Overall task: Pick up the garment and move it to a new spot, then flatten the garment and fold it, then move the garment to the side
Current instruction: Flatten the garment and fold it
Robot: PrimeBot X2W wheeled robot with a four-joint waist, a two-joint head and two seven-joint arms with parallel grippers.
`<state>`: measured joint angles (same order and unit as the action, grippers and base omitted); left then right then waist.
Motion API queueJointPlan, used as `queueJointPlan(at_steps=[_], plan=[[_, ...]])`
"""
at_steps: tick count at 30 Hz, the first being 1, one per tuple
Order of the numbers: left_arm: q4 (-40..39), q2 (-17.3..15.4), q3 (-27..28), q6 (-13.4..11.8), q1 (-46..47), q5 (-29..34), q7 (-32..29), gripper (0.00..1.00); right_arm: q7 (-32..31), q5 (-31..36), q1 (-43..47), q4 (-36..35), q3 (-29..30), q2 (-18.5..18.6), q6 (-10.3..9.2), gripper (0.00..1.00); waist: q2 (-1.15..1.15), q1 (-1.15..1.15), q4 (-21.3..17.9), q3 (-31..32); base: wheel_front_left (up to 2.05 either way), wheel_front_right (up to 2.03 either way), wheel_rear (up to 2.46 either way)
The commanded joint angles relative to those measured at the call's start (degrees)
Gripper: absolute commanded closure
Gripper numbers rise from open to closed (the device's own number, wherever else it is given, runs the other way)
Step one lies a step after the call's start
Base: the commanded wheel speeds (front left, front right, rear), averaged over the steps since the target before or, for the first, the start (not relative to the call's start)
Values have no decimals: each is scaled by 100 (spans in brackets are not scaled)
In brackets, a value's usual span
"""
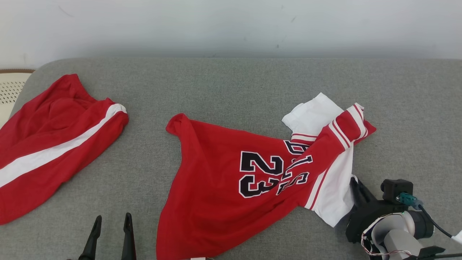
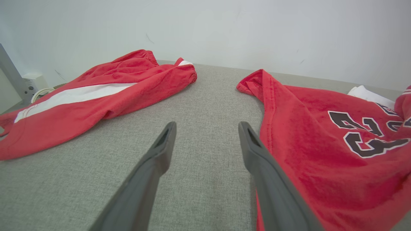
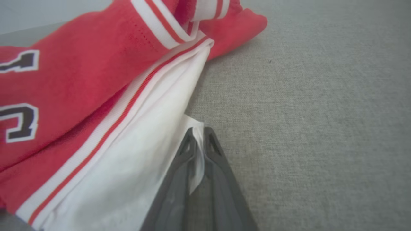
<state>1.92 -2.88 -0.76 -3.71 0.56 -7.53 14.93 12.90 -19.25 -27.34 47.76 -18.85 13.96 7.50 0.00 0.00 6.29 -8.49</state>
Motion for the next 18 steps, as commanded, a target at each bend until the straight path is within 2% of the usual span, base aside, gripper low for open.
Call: queueJointPlan(at_steps=[1,7,13,17,18], plan=[[10,-3,17,-23,39,-17,17,0,20,46,49,57,-28,-46,-2,100,0,0,-6,1,0,0,0],[60,-4,8,-42,-52,-30,17,0,189,18,242,-269,75,40,-2,100,0,0,-107,118,0,0,0],[77,-3,-17,-80,-186,-48,17,0,224,90,1110,-1223,415,170,-2,100,0,0,-279,303,0,0,0],[69,-4,2,-84,-235,-67,17,0,-82,151,1775,-1985,771,89,-2,100,0,0,-394,355,0,0,0],[72,-4,21,-83,-241,-69,17,0,-117,170,1857,-2147,852,72,-2,76,0,0,-422,361,0,0,0]])
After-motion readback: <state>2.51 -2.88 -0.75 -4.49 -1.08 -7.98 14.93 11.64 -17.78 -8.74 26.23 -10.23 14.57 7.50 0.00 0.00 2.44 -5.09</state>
